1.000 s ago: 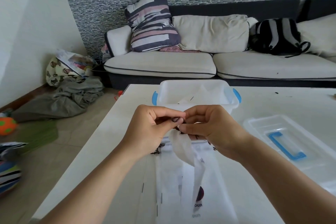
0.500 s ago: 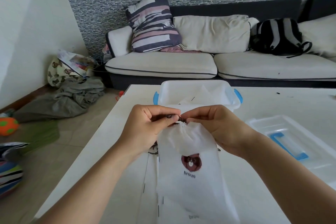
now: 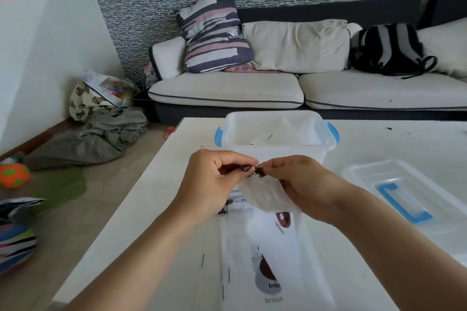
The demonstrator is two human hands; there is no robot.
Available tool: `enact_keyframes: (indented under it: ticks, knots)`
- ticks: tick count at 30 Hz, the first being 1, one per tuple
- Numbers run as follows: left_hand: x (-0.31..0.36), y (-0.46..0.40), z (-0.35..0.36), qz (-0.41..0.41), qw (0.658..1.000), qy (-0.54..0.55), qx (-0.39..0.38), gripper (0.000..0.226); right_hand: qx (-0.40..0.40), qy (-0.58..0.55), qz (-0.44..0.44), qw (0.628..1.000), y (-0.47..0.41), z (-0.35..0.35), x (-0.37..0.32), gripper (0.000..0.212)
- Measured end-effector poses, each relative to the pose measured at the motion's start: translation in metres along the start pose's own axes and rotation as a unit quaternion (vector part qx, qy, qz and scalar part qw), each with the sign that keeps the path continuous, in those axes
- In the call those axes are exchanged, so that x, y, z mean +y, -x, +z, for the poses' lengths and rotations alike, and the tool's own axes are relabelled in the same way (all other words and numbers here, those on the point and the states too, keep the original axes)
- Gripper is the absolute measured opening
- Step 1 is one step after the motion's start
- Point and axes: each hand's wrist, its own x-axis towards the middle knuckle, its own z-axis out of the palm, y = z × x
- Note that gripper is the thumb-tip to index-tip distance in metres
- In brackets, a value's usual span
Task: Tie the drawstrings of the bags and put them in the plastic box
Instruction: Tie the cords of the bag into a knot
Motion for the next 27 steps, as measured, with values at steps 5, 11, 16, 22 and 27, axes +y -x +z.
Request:
enact_keyframes:
  ticks: [5,11,16,22,27]
  knots:
    - [-0.003,0.002,-0.001,0.047,0.998,-0.043,0.009,0.027,0.020,-0.091,0.012,0.996,-0.004,0.001,0.001,0.026]
    - [-0.005,0.003,-0.002,0.054,0.997,-0.050,0.015,0.031,0.002,-0.032,-0.010,0.999,0.000,0.004,-0.001,0.023]
    - [-0.004,0.000,-0.003,-0.051,0.997,0.060,0.003,0.020,0.037,0.136,-0.076,0.987,0.003,0.000,-0.006,0.006]
    - [-0.005,-0.005,-0.020,-0.137,0.969,0.203,-0.035,0.018,0.035,0.155,-0.101,0.982,0.002,0.004,-0.001,0.015]
    - [-0.009,-0.004,-0.017,-0.092,0.984,0.149,-0.019,0.018,-0.044,0.043,-0.066,0.996,0.001,0.006,0.001,0.027]
